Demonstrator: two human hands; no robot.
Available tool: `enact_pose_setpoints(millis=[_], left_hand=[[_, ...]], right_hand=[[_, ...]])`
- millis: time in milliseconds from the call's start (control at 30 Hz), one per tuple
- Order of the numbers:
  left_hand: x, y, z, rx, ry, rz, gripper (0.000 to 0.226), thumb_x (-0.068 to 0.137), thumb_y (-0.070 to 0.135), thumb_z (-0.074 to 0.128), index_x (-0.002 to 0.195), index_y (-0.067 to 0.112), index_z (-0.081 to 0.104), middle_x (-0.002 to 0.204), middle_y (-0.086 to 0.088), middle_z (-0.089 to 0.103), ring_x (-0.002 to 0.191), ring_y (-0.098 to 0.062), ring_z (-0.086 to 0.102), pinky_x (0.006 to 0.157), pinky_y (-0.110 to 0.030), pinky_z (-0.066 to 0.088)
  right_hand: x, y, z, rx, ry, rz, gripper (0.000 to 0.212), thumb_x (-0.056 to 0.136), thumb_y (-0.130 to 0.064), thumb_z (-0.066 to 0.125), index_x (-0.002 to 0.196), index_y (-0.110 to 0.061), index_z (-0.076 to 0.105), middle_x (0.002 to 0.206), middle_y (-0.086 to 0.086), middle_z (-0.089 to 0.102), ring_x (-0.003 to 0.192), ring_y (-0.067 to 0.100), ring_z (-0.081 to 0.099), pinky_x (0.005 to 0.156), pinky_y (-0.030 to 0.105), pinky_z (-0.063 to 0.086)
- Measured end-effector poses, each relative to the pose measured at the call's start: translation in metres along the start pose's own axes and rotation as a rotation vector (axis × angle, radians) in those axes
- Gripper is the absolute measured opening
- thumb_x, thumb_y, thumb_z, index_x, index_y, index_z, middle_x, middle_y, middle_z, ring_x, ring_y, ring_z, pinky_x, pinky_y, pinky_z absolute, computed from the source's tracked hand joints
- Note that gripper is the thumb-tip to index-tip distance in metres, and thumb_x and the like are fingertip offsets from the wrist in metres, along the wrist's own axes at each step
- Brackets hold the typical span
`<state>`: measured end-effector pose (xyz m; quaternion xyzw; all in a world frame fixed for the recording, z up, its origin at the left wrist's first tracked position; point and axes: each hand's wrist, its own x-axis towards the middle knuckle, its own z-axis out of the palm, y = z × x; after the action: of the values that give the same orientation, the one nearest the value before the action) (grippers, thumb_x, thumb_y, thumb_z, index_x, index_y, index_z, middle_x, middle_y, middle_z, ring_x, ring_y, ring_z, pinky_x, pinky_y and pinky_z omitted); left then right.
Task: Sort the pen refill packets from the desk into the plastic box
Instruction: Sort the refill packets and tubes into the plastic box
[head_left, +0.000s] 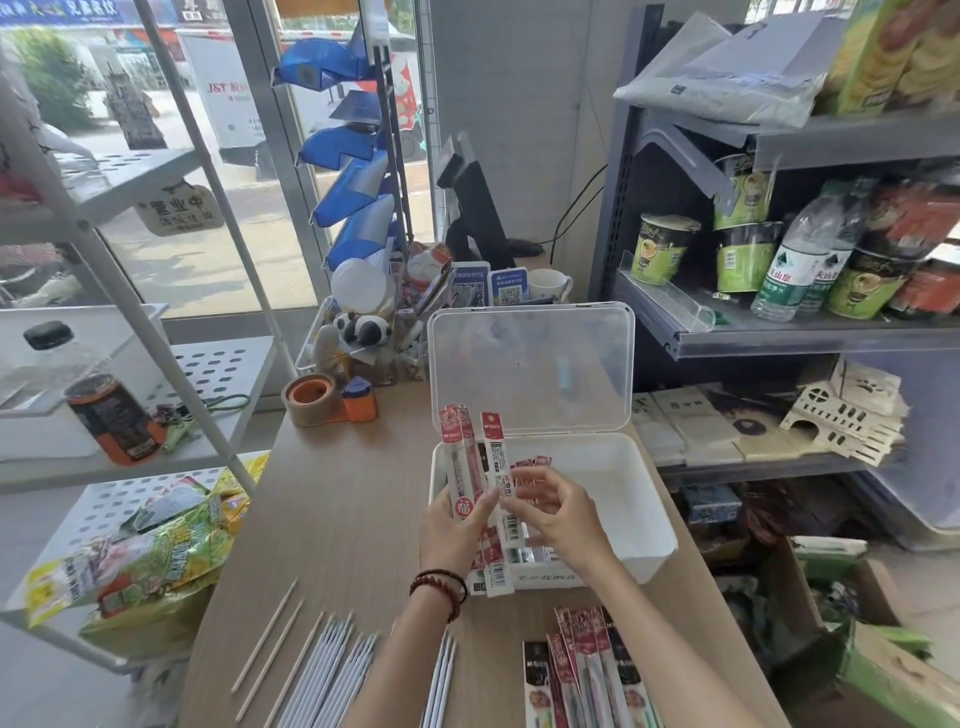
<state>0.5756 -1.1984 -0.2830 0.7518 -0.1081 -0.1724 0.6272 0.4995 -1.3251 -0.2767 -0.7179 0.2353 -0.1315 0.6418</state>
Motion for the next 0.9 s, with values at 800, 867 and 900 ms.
enact_pose_setpoints(millis=[800,867,900], left_hand=[[-0.004,0.004,-0.001,-0.022,0.041,0.028,0.027,0.089,0.037,0.058,0.108,0.018,0.056,0.091,-0.002,0.069,0.073,-0.013,0.069,0.054,-0.017,0.053],[-0.004,0.004,-0.001,-0.029,0.037,0.025,0.027,0.089,0.037,0.057,0.109,0.019,0.055,0.092,-0.002,0.069,0.076,-0.014,0.069,0.058,-0.019,0.055],[-0.004,0.003,-0.002,-0.028,0.037,0.026,0.027,0.089,0.037,0.058,0.109,0.019,0.055,0.093,-0.002,0.069,0.077,-0.014,0.069,0.059,-0.02,0.055]], right_hand=[[0.014,0.024,0.011,-0.537,0.019,0.081,0.048,0.081,-0.022,0.077,0.126,-0.023,0.061,0.105,-0.004,0.066,0.088,0.008,0.063,0.086,0.025,0.055],[0.015,0.025,0.01,-0.539,0.022,0.074,0.048,0.081,-0.022,0.077,0.126,-0.023,0.062,0.109,-0.003,0.066,0.091,0.008,0.062,0.084,0.019,0.051],[0.014,0.024,0.01,-0.534,0.031,0.061,0.045,0.082,-0.023,0.076,0.125,-0.022,0.062,0.108,-0.004,0.067,0.09,0.007,0.061,0.082,0.016,0.05]])
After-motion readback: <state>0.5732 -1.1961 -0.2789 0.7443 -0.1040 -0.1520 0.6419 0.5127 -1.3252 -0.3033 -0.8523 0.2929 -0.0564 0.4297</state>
